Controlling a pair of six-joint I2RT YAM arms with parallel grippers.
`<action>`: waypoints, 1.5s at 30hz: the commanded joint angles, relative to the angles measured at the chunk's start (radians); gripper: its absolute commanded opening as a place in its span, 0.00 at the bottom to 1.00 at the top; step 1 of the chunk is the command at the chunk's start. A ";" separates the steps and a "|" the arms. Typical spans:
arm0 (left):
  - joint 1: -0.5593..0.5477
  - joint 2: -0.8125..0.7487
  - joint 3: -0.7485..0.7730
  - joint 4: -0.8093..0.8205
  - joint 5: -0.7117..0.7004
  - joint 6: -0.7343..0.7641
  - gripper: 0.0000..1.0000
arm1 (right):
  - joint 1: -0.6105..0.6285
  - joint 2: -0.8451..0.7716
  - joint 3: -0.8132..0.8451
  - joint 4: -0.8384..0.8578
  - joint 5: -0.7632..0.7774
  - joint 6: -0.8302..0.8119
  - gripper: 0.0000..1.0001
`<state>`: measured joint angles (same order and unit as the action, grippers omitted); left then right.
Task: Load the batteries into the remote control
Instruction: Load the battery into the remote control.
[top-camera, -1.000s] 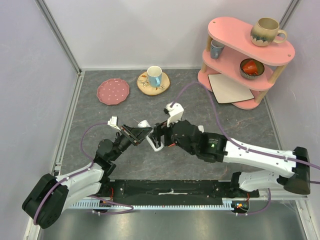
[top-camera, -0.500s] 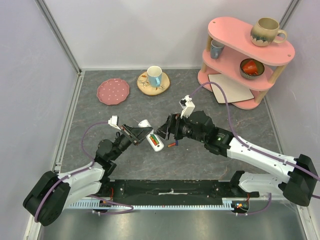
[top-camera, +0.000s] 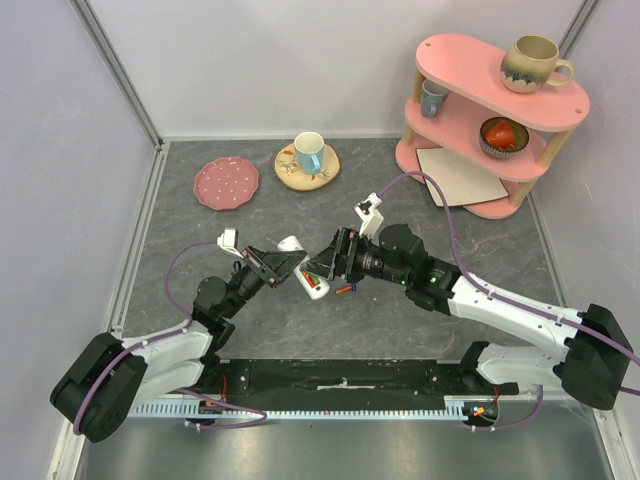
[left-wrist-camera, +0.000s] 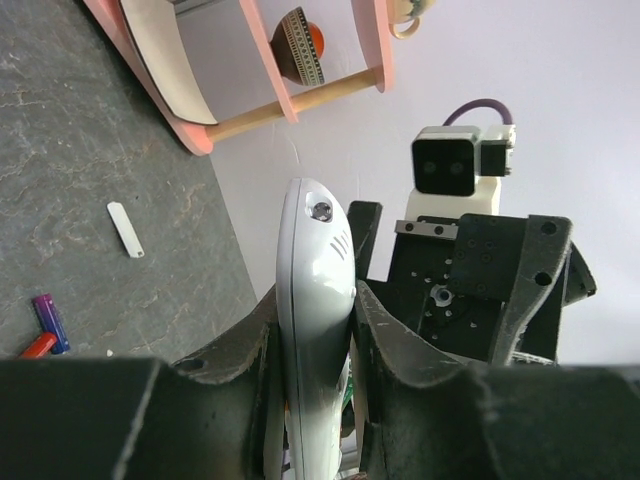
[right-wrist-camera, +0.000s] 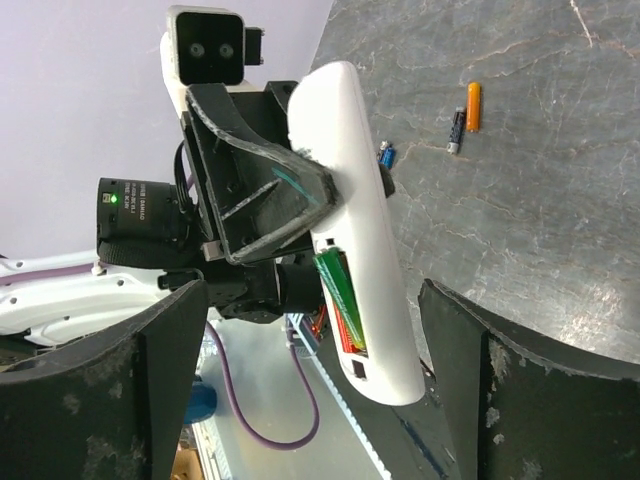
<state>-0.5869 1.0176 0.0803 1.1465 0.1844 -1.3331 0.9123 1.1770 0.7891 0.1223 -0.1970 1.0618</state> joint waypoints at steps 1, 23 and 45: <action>-0.007 0.006 0.038 0.110 -0.033 0.051 0.02 | -0.006 0.000 -0.024 0.045 -0.004 0.078 0.94; -0.013 -0.040 0.044 0.050 -0.099 0.141 0.02 | -0.012 0.047 -0.031 0.043 0.059 0.216 0.96; -0.025 -0.054 0.033 0.053 -0.106 0.160 0.02 | -0.020 0.081 -0.040 0.056 0.077 0.250 0.93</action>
<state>-0.6056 0.9810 0.0872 1.1534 0.1047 -1.2205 0.8986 1.2541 0.7589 0.1429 -0.1394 1.2903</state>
